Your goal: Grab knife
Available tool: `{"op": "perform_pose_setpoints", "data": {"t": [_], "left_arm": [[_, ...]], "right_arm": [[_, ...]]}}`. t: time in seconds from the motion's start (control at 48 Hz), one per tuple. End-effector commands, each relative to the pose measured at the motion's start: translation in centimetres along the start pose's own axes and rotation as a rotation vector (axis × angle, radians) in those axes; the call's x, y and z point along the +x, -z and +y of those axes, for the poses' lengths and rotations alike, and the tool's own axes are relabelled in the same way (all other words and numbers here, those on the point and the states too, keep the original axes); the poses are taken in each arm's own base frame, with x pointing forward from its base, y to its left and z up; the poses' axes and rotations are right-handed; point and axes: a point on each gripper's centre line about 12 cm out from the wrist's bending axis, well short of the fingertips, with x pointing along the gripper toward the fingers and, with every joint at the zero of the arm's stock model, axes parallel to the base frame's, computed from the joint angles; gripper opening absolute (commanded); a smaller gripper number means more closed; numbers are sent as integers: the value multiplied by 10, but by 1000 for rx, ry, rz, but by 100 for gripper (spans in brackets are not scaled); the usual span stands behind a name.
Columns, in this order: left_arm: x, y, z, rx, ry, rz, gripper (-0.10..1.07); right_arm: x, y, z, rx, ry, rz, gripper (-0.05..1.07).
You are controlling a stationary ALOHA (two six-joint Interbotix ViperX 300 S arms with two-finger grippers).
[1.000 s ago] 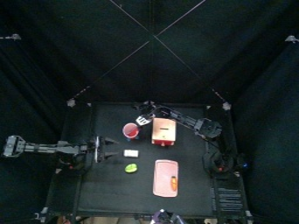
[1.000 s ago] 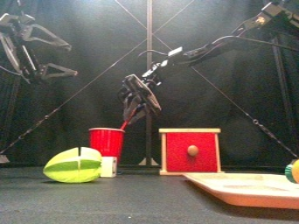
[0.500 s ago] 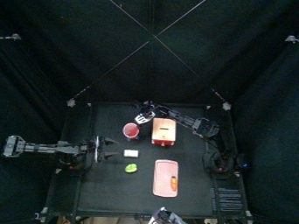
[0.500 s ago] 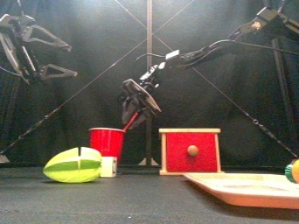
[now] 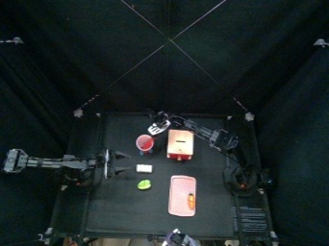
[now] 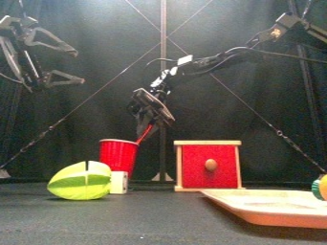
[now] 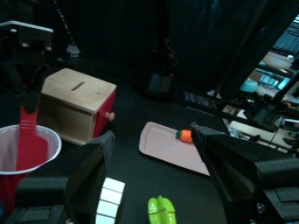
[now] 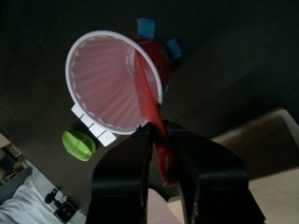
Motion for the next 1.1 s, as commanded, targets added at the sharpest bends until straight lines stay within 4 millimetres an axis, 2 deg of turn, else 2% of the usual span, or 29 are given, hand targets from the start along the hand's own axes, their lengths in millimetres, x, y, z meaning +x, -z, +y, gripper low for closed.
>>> {"op": "perform_pose_setpoints", "data": {"t": [0.0, 0.25, 0.562, 1.083], "left_arm": [[2, -4, -1, 0, -1, -13, 101], [2, -4, -1, -2, -1, -13, 101], [1, -4, 0, -2, -1, -11, 101], [1, -2, 0, -22, -9, -9, 101]], "right_arm": [[-20, -3, 15, -30, -16, -40, 50], [-28, -2, 26, -58, -18, -28, 41], [-33, -1, 27, -67, -11, -23, 26], [-61, -2, 41, -109, -1, -69, 25]]}}
